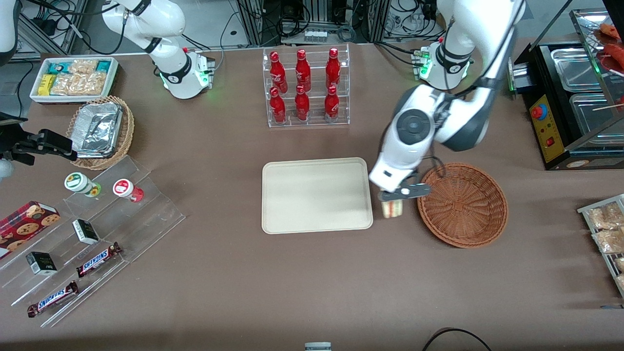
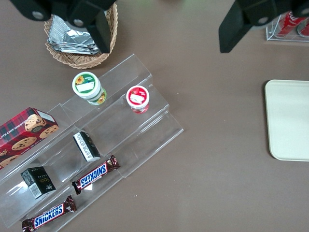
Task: Place sandwich from basket to tray
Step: 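Lift the sandwich and carry it over the cream tray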
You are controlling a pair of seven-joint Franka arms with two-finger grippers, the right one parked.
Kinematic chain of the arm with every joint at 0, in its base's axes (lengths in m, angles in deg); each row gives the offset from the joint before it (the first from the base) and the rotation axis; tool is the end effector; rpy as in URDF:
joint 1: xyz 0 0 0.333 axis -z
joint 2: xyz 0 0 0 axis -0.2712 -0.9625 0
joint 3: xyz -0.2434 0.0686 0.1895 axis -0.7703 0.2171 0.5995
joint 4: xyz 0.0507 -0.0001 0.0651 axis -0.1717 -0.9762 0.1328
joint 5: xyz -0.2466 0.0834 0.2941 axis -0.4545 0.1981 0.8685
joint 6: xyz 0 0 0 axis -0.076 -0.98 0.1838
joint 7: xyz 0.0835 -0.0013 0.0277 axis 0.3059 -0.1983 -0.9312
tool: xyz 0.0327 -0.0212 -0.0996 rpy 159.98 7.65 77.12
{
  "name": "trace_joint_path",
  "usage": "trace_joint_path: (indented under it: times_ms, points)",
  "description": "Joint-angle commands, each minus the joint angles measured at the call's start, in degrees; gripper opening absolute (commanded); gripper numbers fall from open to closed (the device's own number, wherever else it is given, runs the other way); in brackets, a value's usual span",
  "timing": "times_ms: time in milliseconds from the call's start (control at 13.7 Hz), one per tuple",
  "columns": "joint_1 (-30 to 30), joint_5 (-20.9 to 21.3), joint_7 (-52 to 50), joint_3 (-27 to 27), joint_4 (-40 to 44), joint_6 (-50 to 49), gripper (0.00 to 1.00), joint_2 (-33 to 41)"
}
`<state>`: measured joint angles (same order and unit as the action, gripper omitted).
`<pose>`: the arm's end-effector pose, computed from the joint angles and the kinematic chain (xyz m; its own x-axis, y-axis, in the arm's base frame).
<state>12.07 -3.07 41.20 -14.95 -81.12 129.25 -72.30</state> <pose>0.5267 -0.3372 0.3443 0.9945 0.0938 -0.0457 0.0912 -0.9942 -0.0576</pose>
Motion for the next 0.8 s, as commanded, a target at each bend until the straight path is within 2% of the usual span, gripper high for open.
trace_joint_path:
  times_ms: [0, 219, 730]
  points:
    - [4.4, -0.6, -0.4, 0.8, 9.2, -1.8, 0.00, -7.1]
    - [8.0, -3.0, -2.0, 0.7, 14.2, -1.4, 0.00, -12.1]
    - [13.0, -2.9, -8.1, 0.7, 24.4, 0.5, 0.00, -22.3]
